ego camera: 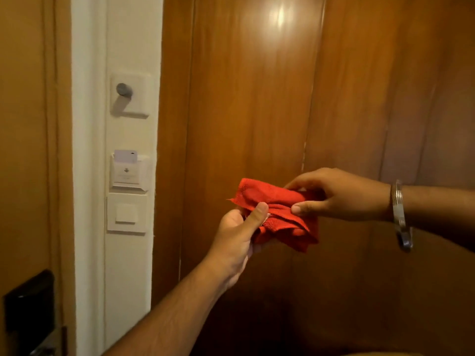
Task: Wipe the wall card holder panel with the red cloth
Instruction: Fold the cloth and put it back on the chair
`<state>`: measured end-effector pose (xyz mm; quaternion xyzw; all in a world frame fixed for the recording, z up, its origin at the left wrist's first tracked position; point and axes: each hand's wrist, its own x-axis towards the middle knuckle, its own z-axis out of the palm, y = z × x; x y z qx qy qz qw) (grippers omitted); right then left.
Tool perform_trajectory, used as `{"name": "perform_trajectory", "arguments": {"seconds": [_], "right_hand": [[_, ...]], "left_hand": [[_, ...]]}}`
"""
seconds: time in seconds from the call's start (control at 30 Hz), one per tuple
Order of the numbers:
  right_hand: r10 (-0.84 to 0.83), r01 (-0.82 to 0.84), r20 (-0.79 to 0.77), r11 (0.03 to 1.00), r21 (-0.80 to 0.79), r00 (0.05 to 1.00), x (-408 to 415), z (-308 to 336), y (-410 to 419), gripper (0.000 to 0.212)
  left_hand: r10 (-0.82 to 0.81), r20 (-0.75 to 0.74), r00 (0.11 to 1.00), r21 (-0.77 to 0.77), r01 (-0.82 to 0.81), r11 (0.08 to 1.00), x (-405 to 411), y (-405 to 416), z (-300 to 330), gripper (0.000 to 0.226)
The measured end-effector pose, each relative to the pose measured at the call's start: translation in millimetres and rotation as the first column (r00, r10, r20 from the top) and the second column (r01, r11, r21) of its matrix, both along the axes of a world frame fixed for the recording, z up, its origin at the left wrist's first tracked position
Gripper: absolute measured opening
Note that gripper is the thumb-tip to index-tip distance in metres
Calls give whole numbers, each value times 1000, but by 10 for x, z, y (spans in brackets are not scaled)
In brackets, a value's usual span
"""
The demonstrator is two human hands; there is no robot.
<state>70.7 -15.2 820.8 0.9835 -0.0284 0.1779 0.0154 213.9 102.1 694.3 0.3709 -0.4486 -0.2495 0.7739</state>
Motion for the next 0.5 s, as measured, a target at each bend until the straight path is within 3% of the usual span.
{"name": "perform_trajectory", "arguments": {"seconds": [0.07,0.17,0.27,0.3,0.4,0.43,0.5], "right_hand": [[-4,6,-44,999,33,999,-103,-55,-159,32],[-32,35,-68,999,34,997,-275,-193,-403,27],[-87,92,-76,994,62,993,-462,-397,-639,25],[-95,101,-87,993,65,992,-491,-455,-682,25],[-122,134,-134,987,84,983,-615,-695,-740,26],[-127,142,-141,985,97,982,-642,-770,-732,26],[-142,158,-137,981,111,980,-694,-933,-717,26]], "left_hand": [[114,158,981,30,-120,992,-68,-110,-128,18],[316,433,844,89,-389,917,-90,-244,-374,10],[265,522,810,215,-426,878,-88,-326,-579,4],[220,537,814,229,-391,891,-91,-317,-573,15],[139,574,807,264,-344,901,-165,-413,-493,93],[98,590,802,289,-323,901,-189,-467,-448,104],[-19,681,732,349,-301,888,-271,-592,-397,96]]}}
